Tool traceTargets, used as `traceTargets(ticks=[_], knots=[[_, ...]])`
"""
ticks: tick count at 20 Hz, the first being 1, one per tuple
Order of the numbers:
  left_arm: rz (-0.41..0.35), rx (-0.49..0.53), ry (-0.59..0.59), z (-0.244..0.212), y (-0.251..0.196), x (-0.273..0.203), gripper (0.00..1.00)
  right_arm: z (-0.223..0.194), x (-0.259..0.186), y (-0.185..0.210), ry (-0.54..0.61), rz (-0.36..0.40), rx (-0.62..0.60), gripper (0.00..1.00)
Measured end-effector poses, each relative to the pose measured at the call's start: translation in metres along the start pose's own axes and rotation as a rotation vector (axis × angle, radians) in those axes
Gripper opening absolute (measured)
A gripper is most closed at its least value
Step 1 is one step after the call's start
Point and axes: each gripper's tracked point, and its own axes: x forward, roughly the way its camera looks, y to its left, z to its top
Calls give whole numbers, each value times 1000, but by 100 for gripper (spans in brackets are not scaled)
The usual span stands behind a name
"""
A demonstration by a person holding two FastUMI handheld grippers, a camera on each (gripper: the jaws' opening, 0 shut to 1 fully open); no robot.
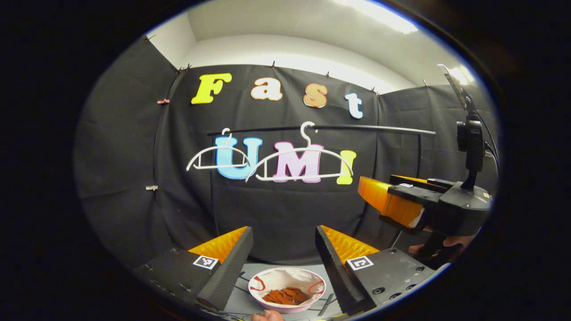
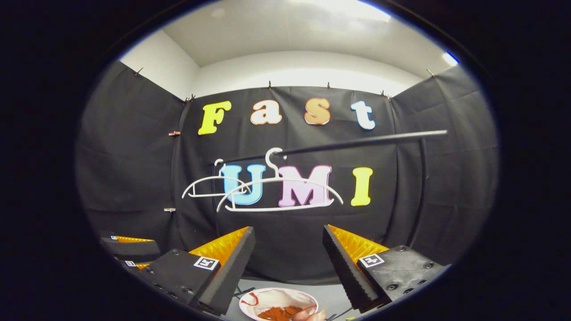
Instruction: Grasp the clothes on the hanger with both hands and then place them into the laundry hamper below.
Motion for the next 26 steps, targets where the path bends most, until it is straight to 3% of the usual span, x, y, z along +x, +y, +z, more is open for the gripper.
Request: traceTargets(ticks=[1,2,3,5,6,8,11,17,18,19,22,26], knots=[[-2,2,-19,8,-1,-7,89,8,-7,1,-13,-5,1,100],[0,4,-33,13,-1,-14,84,13,-13,4,-22,-10,2,100],[2,5,-41,16,0,-18,89,18,-21,4,-23,-10,-4,98],[8,8,-57,23,0,-28,84,25,-30,0,-36,-17,-17,100],[5,11,-58,24,-1,-31,84,30,-34,-2,-46,-22,-22,93],[14,32,-64,24,2,-36,86,35,-41,-3,-58,-27,-23,98],[37,61,-72,26,5,-38,97,44,-42,-2,-81,-32,-22,100],[62,6,-108,39,16,-42,98,49,-49,2,-94,-41,-31,100],[62,-1,-113,42,17,-42,98,49,-49,2,-93,-44,-32,93],[67,-3,-113,41,18,-42,98,49,-50,1,-93,-49,-31,98],[76,2,-108,40,20,-40,98,47,-51,4,-93,-43,-32,100],[72,0,-113,41,13,-38,98,46,-50,3,-91,-41,-32,98]])
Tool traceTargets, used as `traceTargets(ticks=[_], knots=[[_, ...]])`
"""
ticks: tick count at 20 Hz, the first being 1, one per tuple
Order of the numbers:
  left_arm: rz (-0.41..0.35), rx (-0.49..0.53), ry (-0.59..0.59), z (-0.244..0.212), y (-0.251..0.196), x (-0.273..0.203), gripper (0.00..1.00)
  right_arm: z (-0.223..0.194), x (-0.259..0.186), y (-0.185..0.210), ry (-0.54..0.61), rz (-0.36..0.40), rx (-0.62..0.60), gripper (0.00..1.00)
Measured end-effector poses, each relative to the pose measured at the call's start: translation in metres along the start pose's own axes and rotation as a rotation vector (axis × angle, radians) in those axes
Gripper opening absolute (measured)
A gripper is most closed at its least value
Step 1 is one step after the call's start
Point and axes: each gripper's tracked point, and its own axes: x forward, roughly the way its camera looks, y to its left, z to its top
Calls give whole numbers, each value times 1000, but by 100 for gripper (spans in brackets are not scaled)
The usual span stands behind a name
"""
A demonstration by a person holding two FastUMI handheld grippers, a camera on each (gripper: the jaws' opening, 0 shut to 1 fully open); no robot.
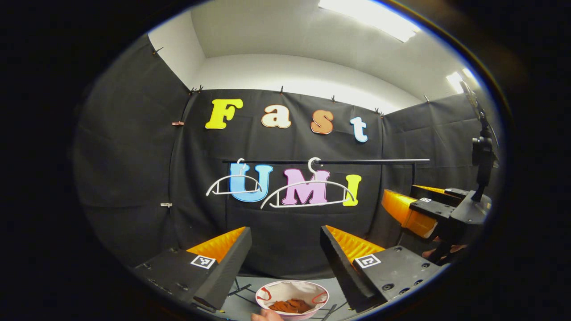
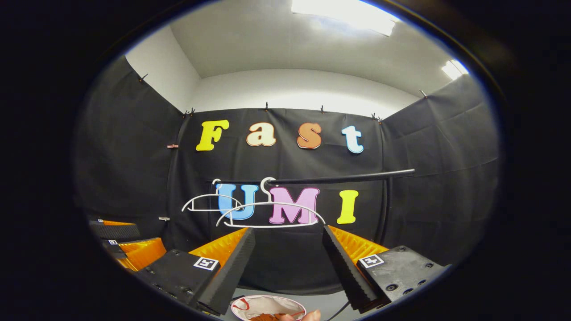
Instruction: Grasp the clothes on the hanger with both hands and then place them into the laundry hamper below.
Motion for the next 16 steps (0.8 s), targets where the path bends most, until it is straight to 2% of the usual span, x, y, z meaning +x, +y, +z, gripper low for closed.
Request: traceTargets(ticks=[12,16], knots=[[-1,4,4,-2,-6,5,97,0,3,-2,4,2,-19,100],[-4,-3,-8,1,-9,3,97,0,1,-5,2,-4,-6,98]])
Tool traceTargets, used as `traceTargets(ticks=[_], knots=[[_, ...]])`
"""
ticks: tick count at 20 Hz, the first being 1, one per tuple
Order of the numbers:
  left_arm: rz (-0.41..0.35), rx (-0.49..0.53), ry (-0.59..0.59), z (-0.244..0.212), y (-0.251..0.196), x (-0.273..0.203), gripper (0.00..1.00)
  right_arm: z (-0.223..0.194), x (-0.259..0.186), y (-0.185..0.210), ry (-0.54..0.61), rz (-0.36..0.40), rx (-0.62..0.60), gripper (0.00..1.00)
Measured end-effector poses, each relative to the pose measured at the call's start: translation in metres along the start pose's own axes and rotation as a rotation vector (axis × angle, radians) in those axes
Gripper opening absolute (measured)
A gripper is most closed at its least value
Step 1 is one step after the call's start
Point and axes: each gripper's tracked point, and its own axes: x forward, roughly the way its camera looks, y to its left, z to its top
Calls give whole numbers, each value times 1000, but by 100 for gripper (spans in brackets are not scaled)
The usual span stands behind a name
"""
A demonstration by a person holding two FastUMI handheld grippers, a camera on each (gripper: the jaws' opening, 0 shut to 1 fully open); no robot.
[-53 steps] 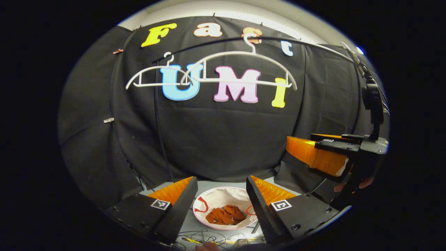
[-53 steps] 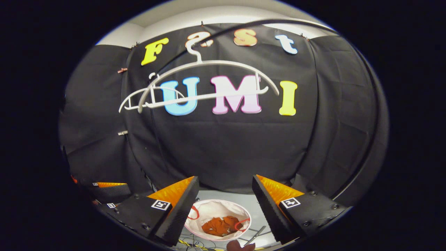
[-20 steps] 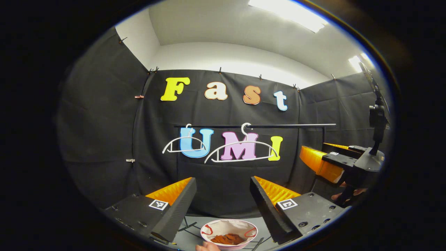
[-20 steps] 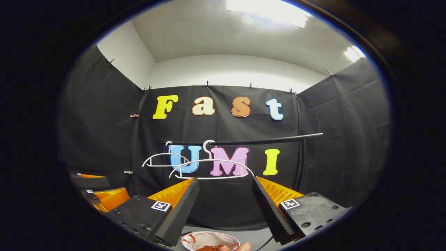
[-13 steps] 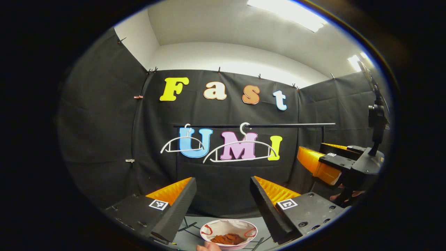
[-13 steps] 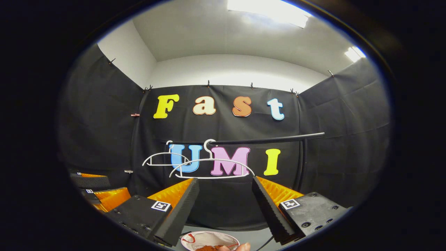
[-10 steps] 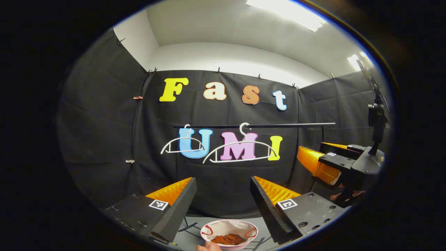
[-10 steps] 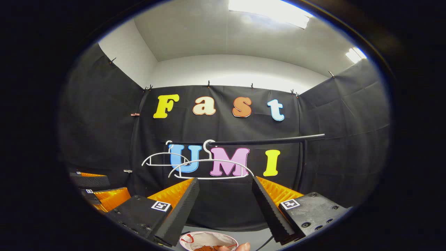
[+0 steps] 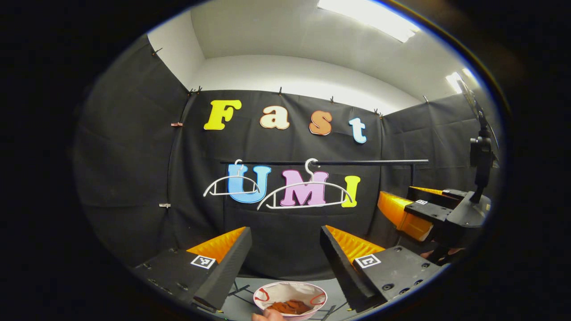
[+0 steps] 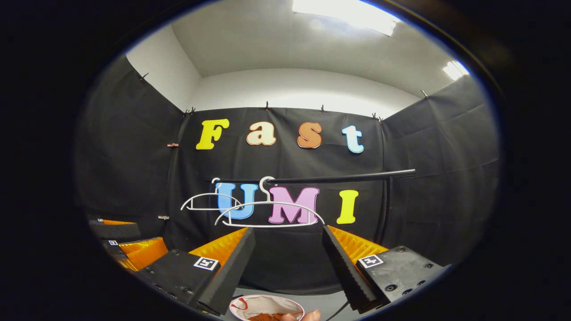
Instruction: Grasp the clothes on the hanger with both hands and then place them into the laundry hamper below.
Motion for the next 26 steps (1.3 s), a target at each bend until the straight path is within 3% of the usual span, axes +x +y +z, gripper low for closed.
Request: traceTargets(ticks=[26], knots=[[-24,17,11,-2,-11,2,97,-3,5,-10,-7,-16,-7,98]])
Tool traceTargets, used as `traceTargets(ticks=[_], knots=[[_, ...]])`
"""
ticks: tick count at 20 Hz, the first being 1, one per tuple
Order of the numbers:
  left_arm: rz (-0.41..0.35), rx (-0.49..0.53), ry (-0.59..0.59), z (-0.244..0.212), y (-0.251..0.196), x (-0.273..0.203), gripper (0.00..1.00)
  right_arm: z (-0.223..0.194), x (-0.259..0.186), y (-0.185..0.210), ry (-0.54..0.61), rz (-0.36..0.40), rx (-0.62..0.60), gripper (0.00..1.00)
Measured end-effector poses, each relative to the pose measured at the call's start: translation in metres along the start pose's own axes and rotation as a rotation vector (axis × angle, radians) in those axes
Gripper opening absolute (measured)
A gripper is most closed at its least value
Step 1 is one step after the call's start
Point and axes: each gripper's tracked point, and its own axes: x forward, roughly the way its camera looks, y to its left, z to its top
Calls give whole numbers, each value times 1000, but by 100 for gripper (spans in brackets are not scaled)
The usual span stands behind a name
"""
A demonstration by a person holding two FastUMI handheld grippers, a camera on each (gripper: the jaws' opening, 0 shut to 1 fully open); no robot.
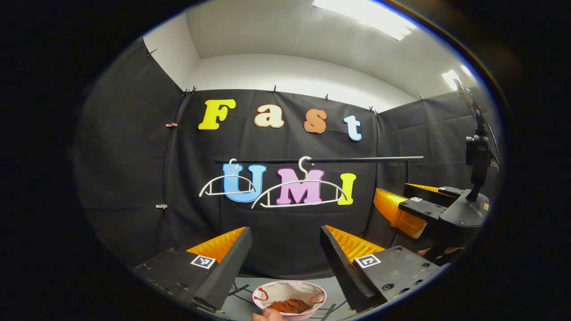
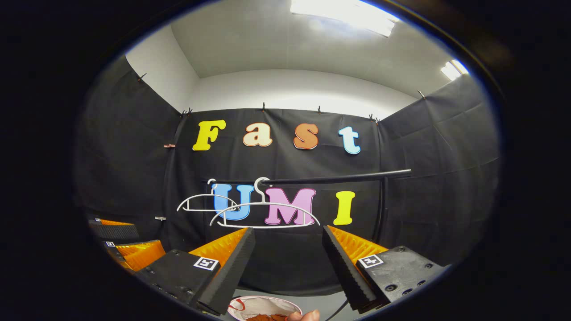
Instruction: Grasp the clothes on the hanger with both hands and then place them into the laundry hamper below.
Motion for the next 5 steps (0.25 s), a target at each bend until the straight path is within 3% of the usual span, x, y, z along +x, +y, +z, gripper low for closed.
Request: traceTargets(ticks=[5], knots=[[4,3,1,-1,0,1,98,-1,0,2,-1,2,-3,98]])
